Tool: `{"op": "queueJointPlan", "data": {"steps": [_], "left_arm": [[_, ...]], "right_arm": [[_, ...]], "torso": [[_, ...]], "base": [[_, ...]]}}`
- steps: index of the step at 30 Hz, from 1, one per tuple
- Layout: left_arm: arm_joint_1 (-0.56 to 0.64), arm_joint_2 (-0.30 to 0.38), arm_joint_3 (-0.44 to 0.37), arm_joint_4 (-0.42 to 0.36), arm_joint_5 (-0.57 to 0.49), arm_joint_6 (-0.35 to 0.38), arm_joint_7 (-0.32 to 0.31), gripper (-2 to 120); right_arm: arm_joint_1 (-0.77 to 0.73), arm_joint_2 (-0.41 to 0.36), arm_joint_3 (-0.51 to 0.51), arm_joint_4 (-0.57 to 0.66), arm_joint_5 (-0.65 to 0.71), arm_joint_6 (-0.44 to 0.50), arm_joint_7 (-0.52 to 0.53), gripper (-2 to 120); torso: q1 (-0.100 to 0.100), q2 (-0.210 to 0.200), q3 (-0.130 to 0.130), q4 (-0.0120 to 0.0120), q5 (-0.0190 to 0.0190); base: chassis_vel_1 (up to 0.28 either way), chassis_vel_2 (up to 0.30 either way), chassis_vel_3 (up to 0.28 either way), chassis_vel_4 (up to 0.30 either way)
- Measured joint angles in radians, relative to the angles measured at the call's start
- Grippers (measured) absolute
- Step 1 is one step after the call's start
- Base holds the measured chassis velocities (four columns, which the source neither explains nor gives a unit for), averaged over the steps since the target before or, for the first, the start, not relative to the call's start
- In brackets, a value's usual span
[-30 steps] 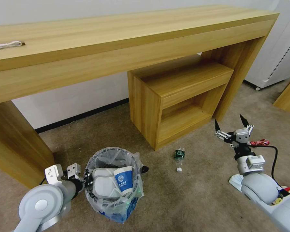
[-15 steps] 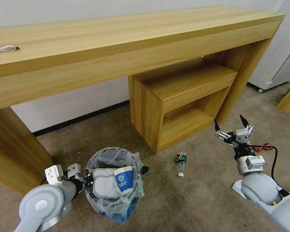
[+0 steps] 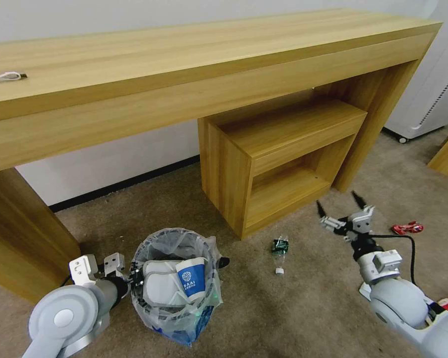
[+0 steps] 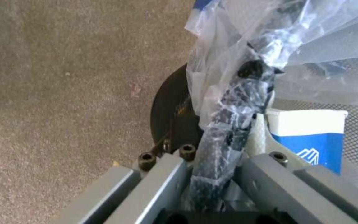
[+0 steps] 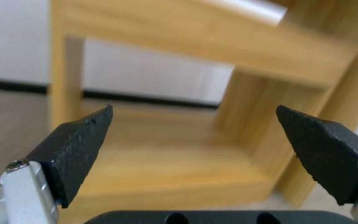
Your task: Pick up the trash bin and place the garbage on the floor into it.
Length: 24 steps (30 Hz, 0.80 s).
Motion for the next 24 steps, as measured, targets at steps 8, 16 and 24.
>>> {"op": "queueJointPlan", "data": {"steps": [8,16,24], "left_arm": [[-0.005,0.006,0.004,-0.015,-0.012,-0.001,-0.002,0],[-0.014,0.005,0.016,-0.003,-0.014,-0.001,-0.002,0],[-0.017,-0.003,0.022,0.001,-0.007,-0.001,-0.003,0]], "right_arm": [[0.071,-0.013,-0.123,-0.017,0.069,-0.048,-0.032,100],[0.088,0.0,-0.229,-0.038,0.075,-0.06,-0.013,100],[0.107,0.0,-0.307,-0.02,0.124,-0.12,0.046,100]], "torso": [[0.0,0.0,0.0,0.0002,-0.0001],[0.0,0.0,0.0,0.0002,0.0001],[0.0,0.0,0.0,0.0002,0.0001]], "base": [[0.0,0.0,0.0,0.0],[0.0,0.0,0.0,0.0],[0.0,0.0,0.0,0.0]]}}
